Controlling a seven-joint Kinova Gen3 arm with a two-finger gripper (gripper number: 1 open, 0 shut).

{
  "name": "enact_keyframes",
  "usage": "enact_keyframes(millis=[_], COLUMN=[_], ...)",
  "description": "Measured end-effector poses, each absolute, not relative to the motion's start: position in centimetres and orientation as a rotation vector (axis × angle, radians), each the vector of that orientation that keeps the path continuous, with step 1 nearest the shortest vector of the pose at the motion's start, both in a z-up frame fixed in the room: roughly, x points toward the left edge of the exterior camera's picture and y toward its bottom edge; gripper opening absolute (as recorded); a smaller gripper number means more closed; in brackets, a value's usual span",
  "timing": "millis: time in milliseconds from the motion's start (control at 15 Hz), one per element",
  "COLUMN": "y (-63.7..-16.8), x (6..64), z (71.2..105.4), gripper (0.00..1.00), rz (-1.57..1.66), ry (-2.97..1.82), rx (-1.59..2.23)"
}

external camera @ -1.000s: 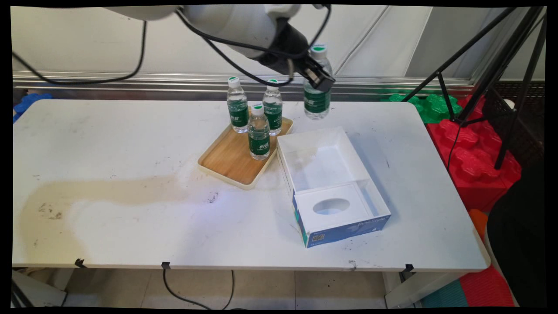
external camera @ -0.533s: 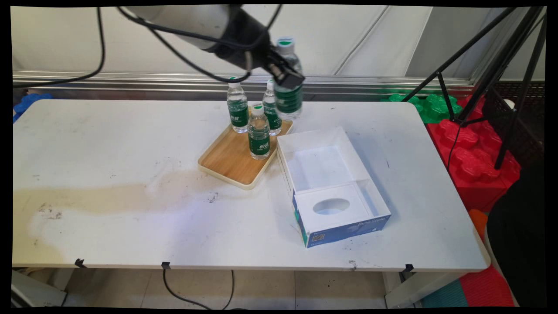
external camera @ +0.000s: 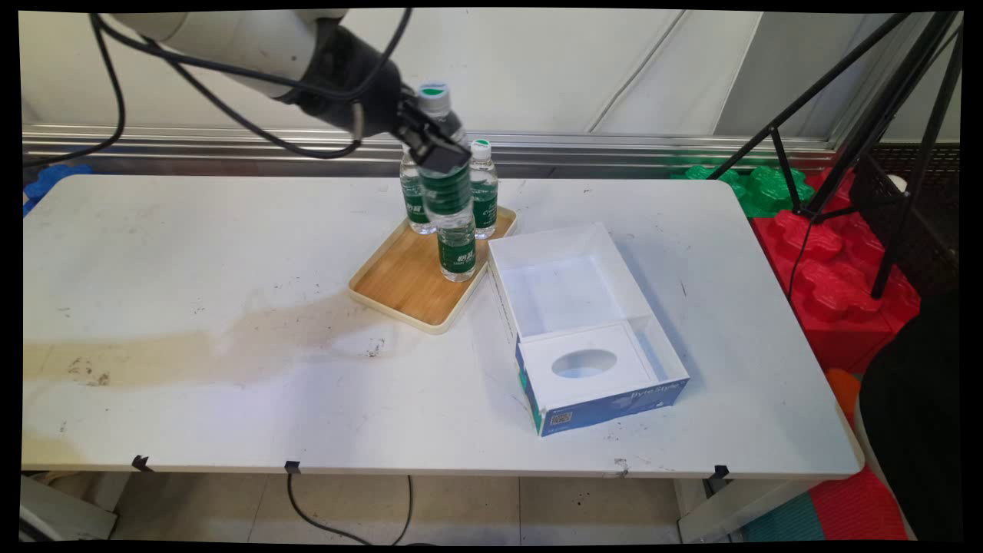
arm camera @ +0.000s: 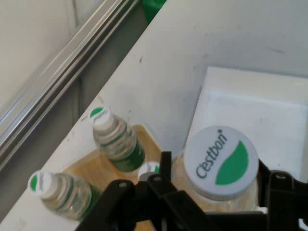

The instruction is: Place the picked object on the tray

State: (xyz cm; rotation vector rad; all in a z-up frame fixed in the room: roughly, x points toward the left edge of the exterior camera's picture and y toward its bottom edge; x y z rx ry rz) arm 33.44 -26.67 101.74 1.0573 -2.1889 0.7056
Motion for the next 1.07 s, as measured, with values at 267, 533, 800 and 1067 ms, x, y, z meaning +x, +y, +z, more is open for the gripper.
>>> enact_keyframes(millis=[267,533,800,1067], y=[-26.6,-27.5,-28.9,-30.2], x=[35.4,37.0,39.1,40.9], z=[101.0,99.7,97.5,95.4], gripper=[0.00,0.00,0.00,0.00], rz=[0.702,0.698,0.687,0.670], ry=[-2.208,-2.241,-2.288,-2.332], rx=[1.096,1.116,1.133,1.119])
